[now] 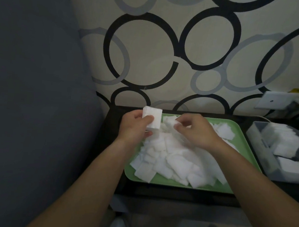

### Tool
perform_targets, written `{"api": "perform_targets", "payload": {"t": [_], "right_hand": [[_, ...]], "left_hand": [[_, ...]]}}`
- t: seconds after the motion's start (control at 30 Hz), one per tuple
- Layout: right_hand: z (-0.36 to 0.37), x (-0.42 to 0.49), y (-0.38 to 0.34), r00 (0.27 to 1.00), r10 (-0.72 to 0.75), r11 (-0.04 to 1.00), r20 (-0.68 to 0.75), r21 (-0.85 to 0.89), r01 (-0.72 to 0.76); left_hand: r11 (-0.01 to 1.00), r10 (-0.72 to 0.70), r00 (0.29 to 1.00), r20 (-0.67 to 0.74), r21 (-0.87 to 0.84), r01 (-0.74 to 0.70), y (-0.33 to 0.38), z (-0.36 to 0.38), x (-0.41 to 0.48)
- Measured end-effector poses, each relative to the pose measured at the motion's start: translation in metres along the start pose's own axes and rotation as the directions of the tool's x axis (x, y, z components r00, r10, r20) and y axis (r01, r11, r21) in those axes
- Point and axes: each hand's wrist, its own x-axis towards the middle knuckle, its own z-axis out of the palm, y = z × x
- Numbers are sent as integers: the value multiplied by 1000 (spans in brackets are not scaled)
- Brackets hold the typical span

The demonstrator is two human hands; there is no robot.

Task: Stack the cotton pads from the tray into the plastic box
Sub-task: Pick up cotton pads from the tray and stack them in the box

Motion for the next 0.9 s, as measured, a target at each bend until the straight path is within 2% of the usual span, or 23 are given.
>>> {"api": "perform_targets", "payload": {"t": [0.07,0.13,0.17,0.23,0.33,0.37,0.5,0.63,0.7,0.83,0.9], "right_hand": [[-7,-4,-3,993,116,938,-1,330,-110],[-11,-8,-5,970,229,780,77,582,-230],[-12,-9,-3,953,279,728,121,621,-292],[-11,-10,2,906,377,692,192,592,-413],[-10,-9,9,860,446,639,249,584,-500],[-11,-8,9,861,445,644,246,581,-498],[-10,-10,8,919,366,819,145,419,-392],[-19,-12,7,969,245,879,44,412,-241],[-26,-13,2,985,164,852,51,496,-168],[-31,-22,-13,991,35,662,129,740,-120],[-30,-25,-18,994,26,683,103,724,-93]], "left_hand": [[1000,7,1000,-7,-4,-7,0,-2,1],[1000,9,1000,-5,-4,-9,-1,-1,1],[1000,3,1000,-3,-3,-3,-1,0,0],[1000,-7,1000,5,-1,7,-2,2,0],[1000,-9,1000,15,13,8,-3,7,0],[1000,-8,1000,19,18,7,-3,8,0],[1000,-10,999,41,28,9,-3,11,-2],[999,-11,997,71,31,9,-3,12,-4],[999,-19,994,104,43,15,-3,12,-5],[995,-23,981,190,95,5,-2,17,-11],[994,-10,970,245,109,-18,-1,21,-16]]}}
